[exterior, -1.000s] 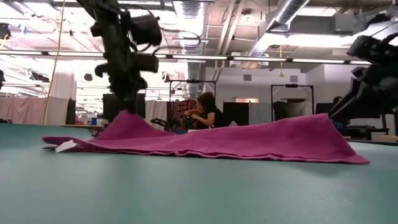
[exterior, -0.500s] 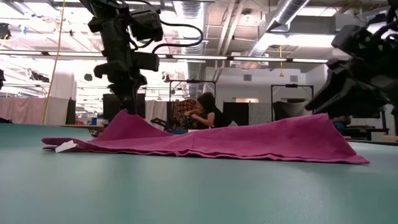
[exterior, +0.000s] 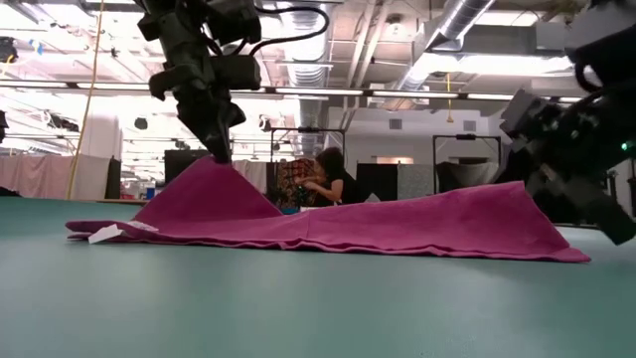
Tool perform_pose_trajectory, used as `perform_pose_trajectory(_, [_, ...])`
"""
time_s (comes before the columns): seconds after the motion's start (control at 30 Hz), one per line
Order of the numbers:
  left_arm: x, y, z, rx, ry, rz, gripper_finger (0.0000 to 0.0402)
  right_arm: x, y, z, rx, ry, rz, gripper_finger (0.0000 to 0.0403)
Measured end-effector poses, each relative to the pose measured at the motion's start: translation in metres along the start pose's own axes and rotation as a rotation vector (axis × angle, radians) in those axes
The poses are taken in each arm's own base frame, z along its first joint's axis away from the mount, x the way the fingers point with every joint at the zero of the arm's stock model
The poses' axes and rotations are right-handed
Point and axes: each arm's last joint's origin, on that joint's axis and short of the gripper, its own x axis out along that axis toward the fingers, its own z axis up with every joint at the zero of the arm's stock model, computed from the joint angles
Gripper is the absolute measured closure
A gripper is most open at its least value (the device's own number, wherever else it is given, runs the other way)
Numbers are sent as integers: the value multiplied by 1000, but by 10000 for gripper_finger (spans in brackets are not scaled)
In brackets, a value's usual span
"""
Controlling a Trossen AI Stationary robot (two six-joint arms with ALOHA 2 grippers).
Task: Roll towel
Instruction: Fold the violet towel
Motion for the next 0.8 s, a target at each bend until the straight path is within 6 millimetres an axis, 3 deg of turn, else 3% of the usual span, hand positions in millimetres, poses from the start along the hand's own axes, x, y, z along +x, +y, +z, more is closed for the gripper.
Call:
perform_pose_trajectory(0.23, [0,0,0,-36,3,1,401,10,1,6,6,34,-11,224])
perform_pose_trajectory(0.57, [0,1,-3,-42,38,46,401,5,-4,19,82,9,-4,385])
perform_pose_trajectory(0.8, [-1,1,-7,-32,93,68,401,-6,-17,16,238,38,-22,388])
